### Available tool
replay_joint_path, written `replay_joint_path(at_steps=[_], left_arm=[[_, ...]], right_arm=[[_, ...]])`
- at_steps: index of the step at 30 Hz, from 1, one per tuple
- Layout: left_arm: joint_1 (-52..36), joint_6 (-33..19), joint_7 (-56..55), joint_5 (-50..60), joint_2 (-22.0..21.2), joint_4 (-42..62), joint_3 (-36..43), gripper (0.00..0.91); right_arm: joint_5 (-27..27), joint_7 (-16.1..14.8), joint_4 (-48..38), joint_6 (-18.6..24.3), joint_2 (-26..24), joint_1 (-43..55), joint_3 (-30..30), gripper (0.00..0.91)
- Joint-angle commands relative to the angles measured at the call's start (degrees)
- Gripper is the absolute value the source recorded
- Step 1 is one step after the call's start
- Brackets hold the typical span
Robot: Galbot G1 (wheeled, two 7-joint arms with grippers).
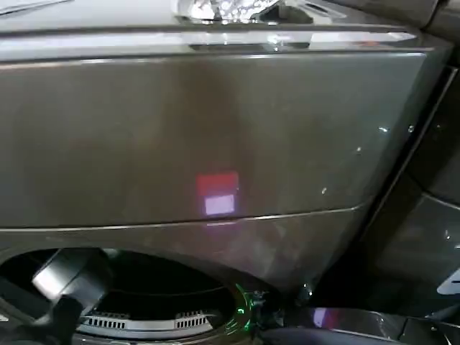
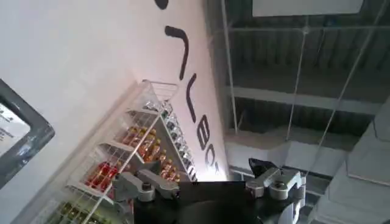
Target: Grasp the clothes from the dryer.
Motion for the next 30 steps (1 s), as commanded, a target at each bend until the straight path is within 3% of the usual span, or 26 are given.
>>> replay_joint_path(at_steps=[1, 14, 21, 30], left_arm=[[8.90, 1.20, -17.22, -7.91, -0.20, -13.47, -14.69, 0.000], [15.53, -2.27, -33.01, -17.05, -2.81, -22.03, -24.22, 0.000], [21.90, -8.22, -41.11, -16.90, -4.26, -26.67, -28.28, 0.000], [23.74, -13.25, -46.58, -17.58, -5.82, -29.76, -30.49, 0.000]], right_arm=[[-0.04, -0.03, 0.16, 0.08, 0.21, 0.28, -0.34, 0.907], [-0.01, -0.07, 0.53, 0.16, 0.47, 0.74, -0.84, 0.907], [0.01, 0.74, 0.18, 0.35, 0.13, 0.61, -0.75, 0.907], [-0.84, 1.56, -0.97, 0.31, -0.83, -0.54, 0.59, 0.907]])
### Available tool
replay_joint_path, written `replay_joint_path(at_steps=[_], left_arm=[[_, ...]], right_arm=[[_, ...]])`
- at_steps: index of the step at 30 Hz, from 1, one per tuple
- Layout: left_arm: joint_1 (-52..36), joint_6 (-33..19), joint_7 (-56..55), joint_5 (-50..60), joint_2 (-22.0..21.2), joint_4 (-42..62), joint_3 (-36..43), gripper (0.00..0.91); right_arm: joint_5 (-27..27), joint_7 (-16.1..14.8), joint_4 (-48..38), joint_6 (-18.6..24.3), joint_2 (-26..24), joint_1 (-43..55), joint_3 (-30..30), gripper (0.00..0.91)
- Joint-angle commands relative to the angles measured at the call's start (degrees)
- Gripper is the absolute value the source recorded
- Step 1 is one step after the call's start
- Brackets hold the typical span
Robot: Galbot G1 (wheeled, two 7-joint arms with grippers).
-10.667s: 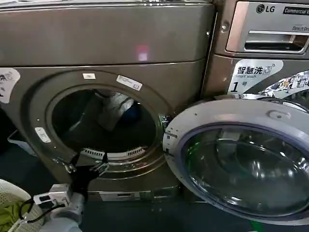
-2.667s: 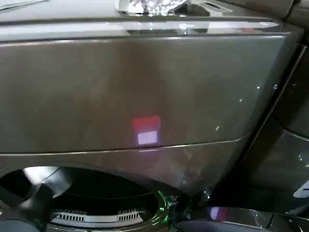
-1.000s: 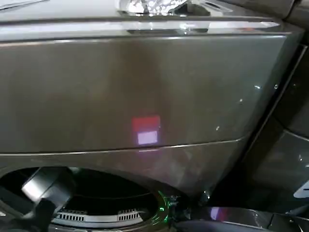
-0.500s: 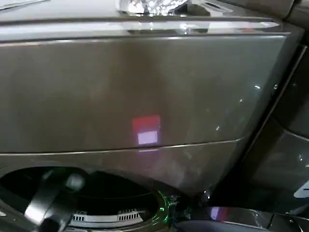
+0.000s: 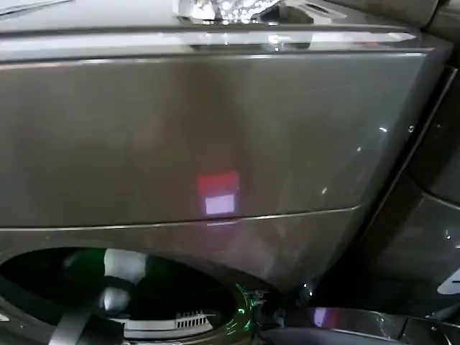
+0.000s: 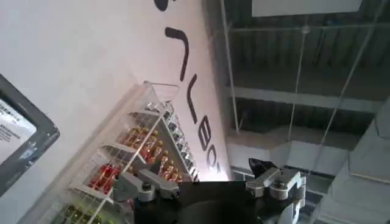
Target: Grasp the clothes from the dryer.
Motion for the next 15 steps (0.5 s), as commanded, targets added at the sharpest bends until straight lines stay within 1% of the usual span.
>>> replay_joint_path(at_steps=[1, 7, 12, 15], left_arm=[[5.88, -6.27, -9.35, -1.84, -1.26, -8.05, -4.29, 0.000], [12.94, -6.91, -9.96, -1.32, -0.12, -15.92, -4.60, 0.000], [17.51, -7.19, -10.05, -0.87, 0.19, -19.50, -4.72, 0.000], [19.29, -6.95, -10.07, -0.84, 0.09, -21.31, -4.74, 0.000]], right_arm=[[-0.59, 0.46, -0.56, 0.06, -0.24, -0.56, 0.85, 0.907], [-0.49, 0.43, -0.32, 0.20, -0.25, -1.21, 2.35, 0.907], [-0.28, 0.40, -0.32, 0.58, -0.11, -1.53, 2.84, 0.907], [-0.34, 0.44, -0.47, 0.02, -0.12, -1.77, 3.38, 0.907]])
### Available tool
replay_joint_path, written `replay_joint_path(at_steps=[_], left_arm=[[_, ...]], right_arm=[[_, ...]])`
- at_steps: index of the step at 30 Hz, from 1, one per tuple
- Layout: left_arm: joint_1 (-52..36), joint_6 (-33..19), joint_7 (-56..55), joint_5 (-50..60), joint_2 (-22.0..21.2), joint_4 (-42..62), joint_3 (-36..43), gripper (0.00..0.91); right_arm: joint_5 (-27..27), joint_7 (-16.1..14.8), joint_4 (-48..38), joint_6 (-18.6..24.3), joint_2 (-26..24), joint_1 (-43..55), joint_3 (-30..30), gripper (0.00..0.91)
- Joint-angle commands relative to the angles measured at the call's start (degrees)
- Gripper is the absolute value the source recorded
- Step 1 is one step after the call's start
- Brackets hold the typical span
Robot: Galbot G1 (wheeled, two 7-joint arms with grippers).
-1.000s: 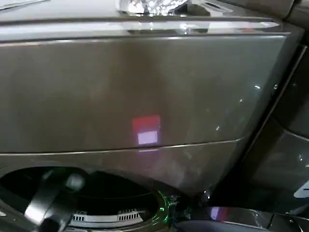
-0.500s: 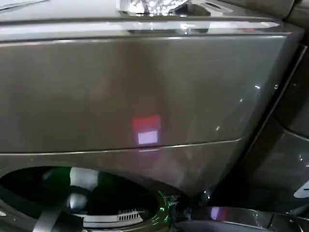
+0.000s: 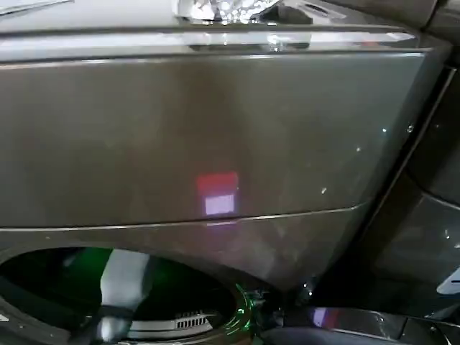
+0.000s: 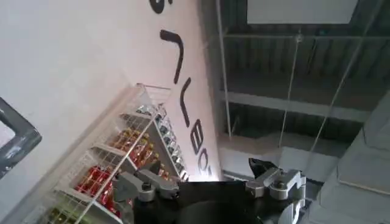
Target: Grasp the clothes from the dryer.
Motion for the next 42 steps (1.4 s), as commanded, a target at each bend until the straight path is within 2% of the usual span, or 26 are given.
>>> replay_joint_path(at_steps=[1, 5, 16, 42], left_arm=[[9.27, -1.54, -2.12, 0.17, -0.16, -9.20, -0.90, 0.000], [9.52, -1.56, -2.07, 0.39, -0.28, -9.12, -0.96, 0.000], [8.92, -1.61, -2.11, 0.47, -0.57, -8.69, -1.08, 0.000], [8.08, -1.58, -1.16, 0.21, -0.45, -8.74, -0.66, 0.000]], right_arm=[[-0.15, 0.18, -0.11, -1.21, -0.02, -0.28, 1.22, 0.907], [1.06, 1.28, -0.31, -0.39, 0.02, -0.44, 0.78, 0.907], [0.65, 1.61, -0.96, -0.06, -0.42, -0.37, 0.90, 0.907], [0.73, 1.00, 0.06, -1.64, -0.90, -1.12, 2.58, 0.907]])
